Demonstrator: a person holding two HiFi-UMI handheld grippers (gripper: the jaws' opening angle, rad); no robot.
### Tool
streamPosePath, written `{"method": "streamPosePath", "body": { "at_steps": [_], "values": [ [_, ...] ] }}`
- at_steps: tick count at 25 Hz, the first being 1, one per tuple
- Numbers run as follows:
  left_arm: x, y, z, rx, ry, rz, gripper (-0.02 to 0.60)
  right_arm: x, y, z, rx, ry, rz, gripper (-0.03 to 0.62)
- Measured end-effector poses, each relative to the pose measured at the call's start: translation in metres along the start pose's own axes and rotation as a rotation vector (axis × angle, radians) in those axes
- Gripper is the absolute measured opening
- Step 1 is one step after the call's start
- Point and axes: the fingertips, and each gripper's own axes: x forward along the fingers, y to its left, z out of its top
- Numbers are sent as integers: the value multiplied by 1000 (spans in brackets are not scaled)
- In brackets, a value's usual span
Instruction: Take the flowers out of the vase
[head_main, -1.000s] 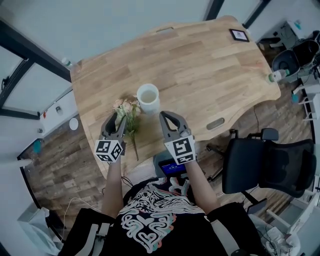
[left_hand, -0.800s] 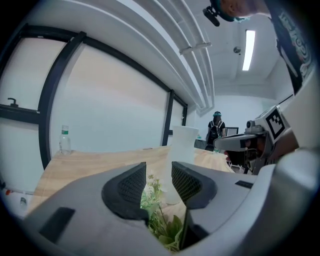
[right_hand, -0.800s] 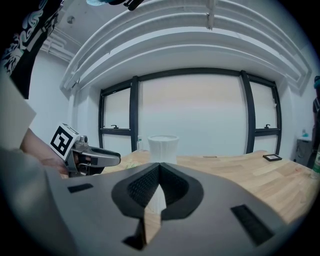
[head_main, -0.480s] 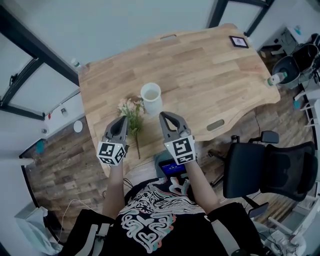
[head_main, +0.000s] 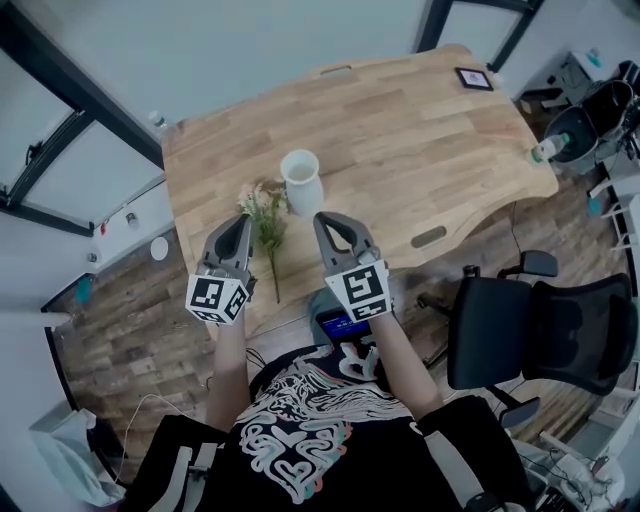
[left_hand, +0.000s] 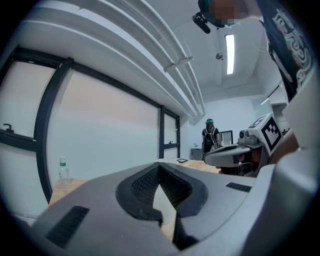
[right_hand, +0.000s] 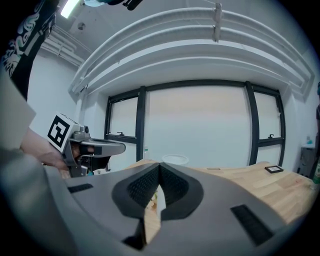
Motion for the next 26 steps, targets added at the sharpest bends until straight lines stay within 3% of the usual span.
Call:
{"method": "streamPosePath", "body": {
  "at_steps": [14, 26],
  "values": [
    [-7, -11, -2, -61, 14, -12, 3, -18, 0, 12, -29, -24, -14, 6],
    [-6, -3, -10, -57, 49, -4, 3, -8, 1, 13, -34, -14, -9, 6]
  ]
}}
